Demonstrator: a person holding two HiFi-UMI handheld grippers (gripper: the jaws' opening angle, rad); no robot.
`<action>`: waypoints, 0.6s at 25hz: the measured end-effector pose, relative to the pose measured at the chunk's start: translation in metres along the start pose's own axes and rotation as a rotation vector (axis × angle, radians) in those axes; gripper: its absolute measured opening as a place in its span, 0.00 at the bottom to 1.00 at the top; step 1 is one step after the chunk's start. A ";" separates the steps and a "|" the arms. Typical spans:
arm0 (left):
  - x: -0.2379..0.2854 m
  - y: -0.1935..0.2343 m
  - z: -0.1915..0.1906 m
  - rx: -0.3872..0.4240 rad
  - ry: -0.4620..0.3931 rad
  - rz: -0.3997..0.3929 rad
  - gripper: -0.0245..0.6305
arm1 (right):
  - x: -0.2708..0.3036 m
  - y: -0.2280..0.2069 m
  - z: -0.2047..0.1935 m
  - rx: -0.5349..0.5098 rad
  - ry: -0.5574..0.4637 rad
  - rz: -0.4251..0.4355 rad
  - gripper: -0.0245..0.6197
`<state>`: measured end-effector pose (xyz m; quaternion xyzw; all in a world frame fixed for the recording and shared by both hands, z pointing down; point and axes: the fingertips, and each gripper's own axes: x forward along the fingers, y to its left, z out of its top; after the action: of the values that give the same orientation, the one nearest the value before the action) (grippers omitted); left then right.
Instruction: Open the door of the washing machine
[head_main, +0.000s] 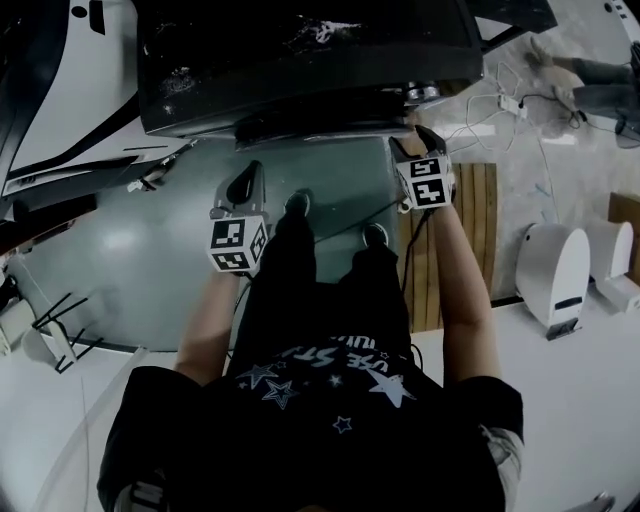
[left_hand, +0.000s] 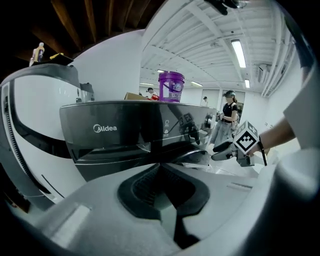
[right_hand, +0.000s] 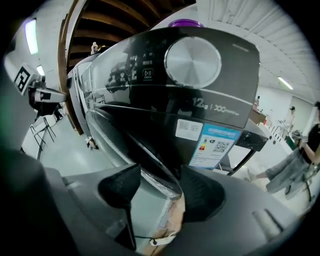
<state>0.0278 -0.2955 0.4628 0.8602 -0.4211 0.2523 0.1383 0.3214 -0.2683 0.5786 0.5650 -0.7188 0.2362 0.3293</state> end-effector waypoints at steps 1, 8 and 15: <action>0.004 0.002 -0.002 0.007 0.002 -0.013 0.05 | 0.007 0.002 -0.001 -0.036 0.013 0.002 0.43; 0.029 0.019 -0.025 0.027 0.034 -0.122 0.05 | 0.043 0.011 -0.007 -0.162 0.085 -0.027 0.40; 0.039 0.026 -0.043 0.072 0.063 -0.241 0.05 | 0.040 0.011 -0.009 -0.128 0.082 -0.112 0.36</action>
<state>0.0135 -0.3169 0.5210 0.9005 -0.3008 0.2758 0.1500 0.3065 -0.2853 0.6147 0.5719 -0.6857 0.1940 0.4064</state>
